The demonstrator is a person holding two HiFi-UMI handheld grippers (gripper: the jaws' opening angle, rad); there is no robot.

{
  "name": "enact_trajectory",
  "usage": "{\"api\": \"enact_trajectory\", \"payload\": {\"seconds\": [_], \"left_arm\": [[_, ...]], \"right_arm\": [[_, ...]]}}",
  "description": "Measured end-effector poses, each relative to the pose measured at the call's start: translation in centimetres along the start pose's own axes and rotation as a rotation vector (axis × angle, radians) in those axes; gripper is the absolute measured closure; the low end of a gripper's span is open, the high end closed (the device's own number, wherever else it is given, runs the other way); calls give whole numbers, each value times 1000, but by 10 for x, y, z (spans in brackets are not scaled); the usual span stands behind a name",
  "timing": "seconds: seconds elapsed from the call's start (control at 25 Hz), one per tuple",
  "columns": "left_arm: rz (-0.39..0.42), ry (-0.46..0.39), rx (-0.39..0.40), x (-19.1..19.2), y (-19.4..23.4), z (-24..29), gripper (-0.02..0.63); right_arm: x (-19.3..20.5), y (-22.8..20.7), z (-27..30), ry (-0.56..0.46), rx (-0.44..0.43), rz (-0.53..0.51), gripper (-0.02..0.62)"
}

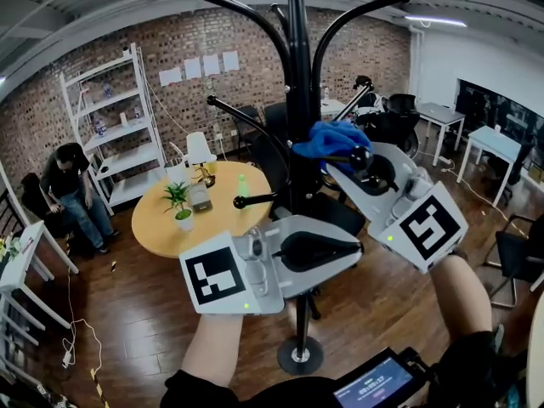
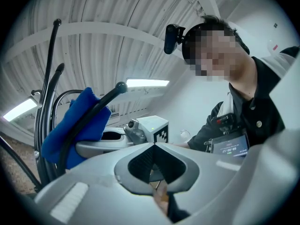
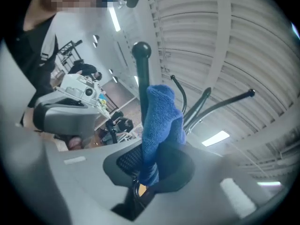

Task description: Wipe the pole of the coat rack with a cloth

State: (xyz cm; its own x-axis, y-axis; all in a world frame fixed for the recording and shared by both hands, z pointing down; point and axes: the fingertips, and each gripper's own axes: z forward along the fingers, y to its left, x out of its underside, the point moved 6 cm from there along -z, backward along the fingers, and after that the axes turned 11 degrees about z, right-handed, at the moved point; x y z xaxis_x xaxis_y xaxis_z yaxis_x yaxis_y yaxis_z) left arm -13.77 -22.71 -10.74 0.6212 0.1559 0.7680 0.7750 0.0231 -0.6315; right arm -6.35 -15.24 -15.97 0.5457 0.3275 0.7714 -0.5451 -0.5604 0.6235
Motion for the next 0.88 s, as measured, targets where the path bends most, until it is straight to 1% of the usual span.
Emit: {"api": "enact_trajectory", "payload": {"seconds": [0.04,0.12,0.2,0.28,0.4,0.44,0.52,0.6,0.64,0.76,0.88], "left_arm": [[-9,-1,-5,3,-3,-3,603],[-35,-6,-16,10,-11,-15,601],[-59,-4,-29,16,-18,-27,603],[-73,5,-44,23,-19,-32,603],[-86,5,-63,29,-22,-42,603],[-88,4,-64,29,-23,-46,603],[-89,3,-62,28,-21,-51,603],[-87,3,-63,26,-17,-51,603],[-88,2,-66,25,-16,-50,603],[-87,0,-70,26,-18,-49,603],[-80,11,-64,29,-20,-49,603]], "right_arm": [[7,6,1,-11,28,57,546],[21,28,3,-18,35,135,546],[33,50,5,2,10,140,546],[37,57,6,-14,-13,154,546],[20,61,5,-127,-22,237,546],[11,62,5,-158,-10,244,546],[0,60,7,-178,31,242,546],[5,56,13,-158,75,273,546],[15,55,19,-134,83,317,546],[60,63,36,-42,49,483,546],[96,81,45,18,14,543,546]]}}
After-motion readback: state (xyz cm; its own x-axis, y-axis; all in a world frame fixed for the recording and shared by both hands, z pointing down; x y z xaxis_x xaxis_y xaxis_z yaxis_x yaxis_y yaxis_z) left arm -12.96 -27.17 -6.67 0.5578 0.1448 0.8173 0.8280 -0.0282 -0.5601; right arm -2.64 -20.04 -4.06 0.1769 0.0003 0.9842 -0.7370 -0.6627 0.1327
